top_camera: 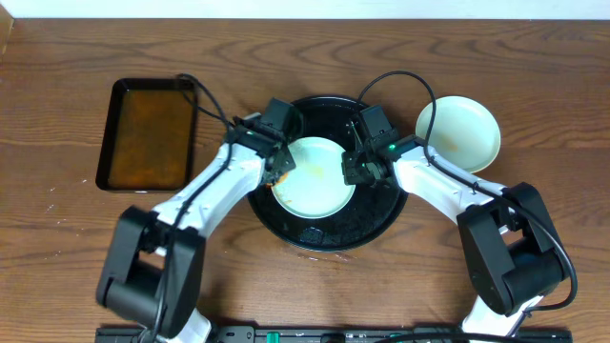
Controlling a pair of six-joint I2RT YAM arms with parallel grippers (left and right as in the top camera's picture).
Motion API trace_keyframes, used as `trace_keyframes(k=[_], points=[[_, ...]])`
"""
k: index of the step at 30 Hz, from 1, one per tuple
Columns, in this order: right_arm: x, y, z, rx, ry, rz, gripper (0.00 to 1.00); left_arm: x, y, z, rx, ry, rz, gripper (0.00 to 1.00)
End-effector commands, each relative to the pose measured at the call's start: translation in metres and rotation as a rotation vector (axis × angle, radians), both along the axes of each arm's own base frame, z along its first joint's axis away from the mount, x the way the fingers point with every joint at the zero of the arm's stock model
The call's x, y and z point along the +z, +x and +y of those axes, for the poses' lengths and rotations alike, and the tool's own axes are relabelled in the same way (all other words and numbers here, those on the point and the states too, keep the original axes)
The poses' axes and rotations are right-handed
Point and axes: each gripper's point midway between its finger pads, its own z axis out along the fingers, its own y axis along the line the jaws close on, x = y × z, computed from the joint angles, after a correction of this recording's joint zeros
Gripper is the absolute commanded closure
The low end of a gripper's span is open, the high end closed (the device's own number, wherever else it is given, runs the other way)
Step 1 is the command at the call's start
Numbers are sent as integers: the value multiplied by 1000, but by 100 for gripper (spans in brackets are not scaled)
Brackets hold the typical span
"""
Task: Clean dirty plates on tray and stack at the side
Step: 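Scrub the last green plate with the sponge in the left gripper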
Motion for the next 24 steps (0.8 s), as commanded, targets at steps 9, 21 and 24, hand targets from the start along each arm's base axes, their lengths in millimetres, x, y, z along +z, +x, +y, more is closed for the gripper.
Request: trace_keyframes(k=[9, 21, 24], points=[[-1, 6, -9, -30, -36, -16, 99, -20, -25, -76, -174, -146, 55, 93], [-2, 6, -9, -30, -37, -15, 99, -43, -50, 6, -78, 163, 220, 93], [-1, 6, -9, -30, -36, -16, 99, -40, -46, 29, -91, 241, 228, 93]])
